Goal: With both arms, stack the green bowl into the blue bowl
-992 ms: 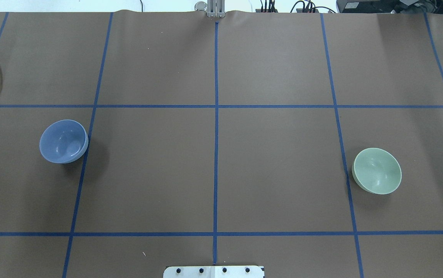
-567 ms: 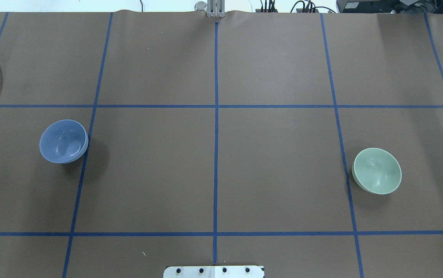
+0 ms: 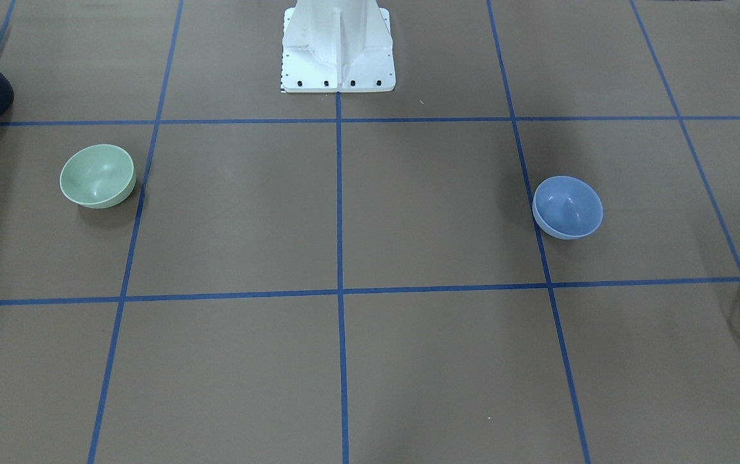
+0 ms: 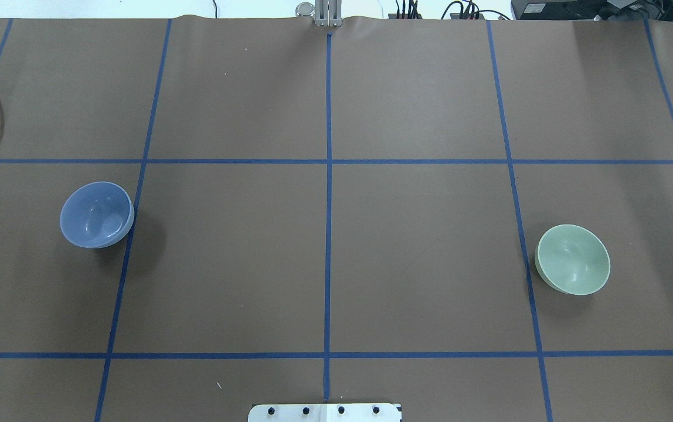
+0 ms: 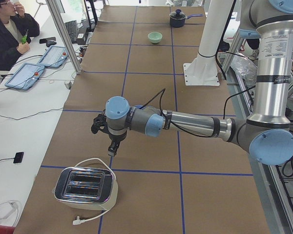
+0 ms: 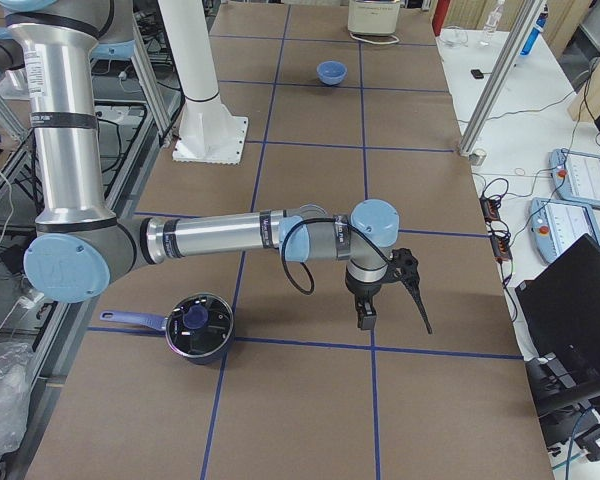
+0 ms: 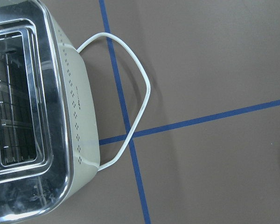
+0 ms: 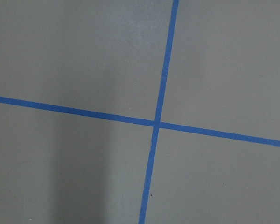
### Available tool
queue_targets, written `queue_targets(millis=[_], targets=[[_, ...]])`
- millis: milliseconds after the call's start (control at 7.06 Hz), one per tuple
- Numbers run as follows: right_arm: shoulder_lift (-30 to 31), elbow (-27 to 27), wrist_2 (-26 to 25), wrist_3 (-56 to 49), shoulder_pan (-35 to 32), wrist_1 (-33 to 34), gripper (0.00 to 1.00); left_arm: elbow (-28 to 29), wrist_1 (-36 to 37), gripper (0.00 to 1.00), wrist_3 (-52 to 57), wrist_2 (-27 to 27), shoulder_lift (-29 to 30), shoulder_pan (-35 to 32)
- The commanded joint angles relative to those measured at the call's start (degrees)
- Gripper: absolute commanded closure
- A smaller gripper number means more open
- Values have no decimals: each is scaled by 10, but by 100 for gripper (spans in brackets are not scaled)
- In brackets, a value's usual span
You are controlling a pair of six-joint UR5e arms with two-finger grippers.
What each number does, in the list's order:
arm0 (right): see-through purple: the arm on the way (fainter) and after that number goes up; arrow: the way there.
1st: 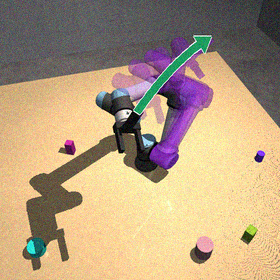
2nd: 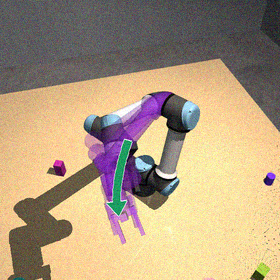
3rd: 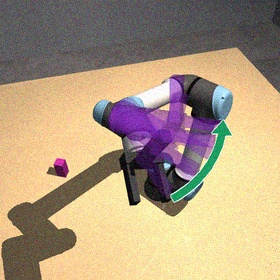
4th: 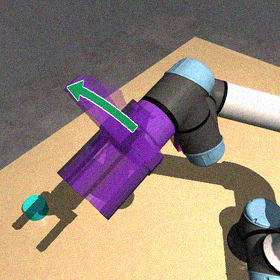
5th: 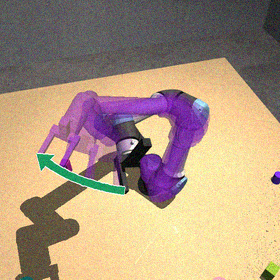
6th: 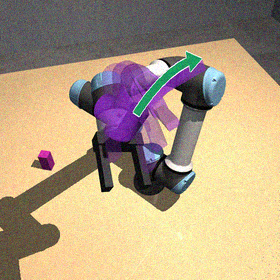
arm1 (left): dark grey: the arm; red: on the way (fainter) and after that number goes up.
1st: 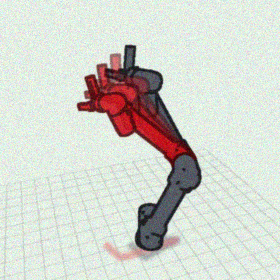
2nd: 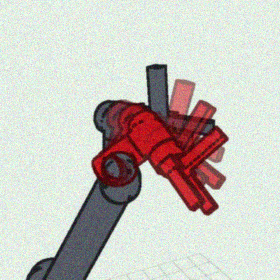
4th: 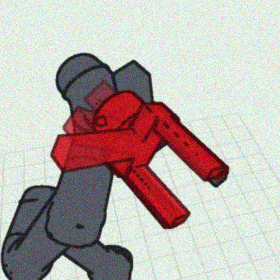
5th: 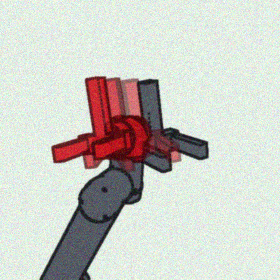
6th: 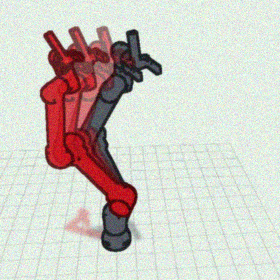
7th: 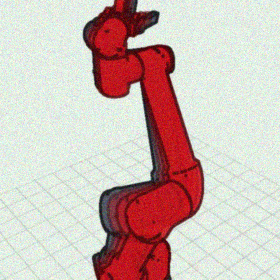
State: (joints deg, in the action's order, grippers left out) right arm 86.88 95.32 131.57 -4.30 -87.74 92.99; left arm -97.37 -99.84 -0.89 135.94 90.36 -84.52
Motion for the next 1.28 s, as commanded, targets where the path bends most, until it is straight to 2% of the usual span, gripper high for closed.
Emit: queue_targets(millis=[0, 283, 425, 567, 850, 992, 1134], targets=[[-10, 10, 1, 33, 27, 0, 0, 1, -93, 1, -118, -4, 1, 69], [-22, 29, 0, 109, 72, 0, 0, 3, -155, 1, -233, -12, -3, 149], [-26, 30, -1, 153, 94, -29, 0, 3, -187, 1, -292, -56, 0, 198], [-22, 21, -3, 215, 120, -89, 0, 6, -222, 1, -347, -79, 2, 241], [-19, 19, -20, 257, 148, -118, 0, 7, -240, 2, -398, -119, 13, 302], [-18, 19, -20, 257, 148, -118, 0, 9, -240, 12, -399, -132, 16, 319], [-17, 18, -20, 257, 148, -118, 0, 9, -240, 37, -405, -137, 16, 327]])
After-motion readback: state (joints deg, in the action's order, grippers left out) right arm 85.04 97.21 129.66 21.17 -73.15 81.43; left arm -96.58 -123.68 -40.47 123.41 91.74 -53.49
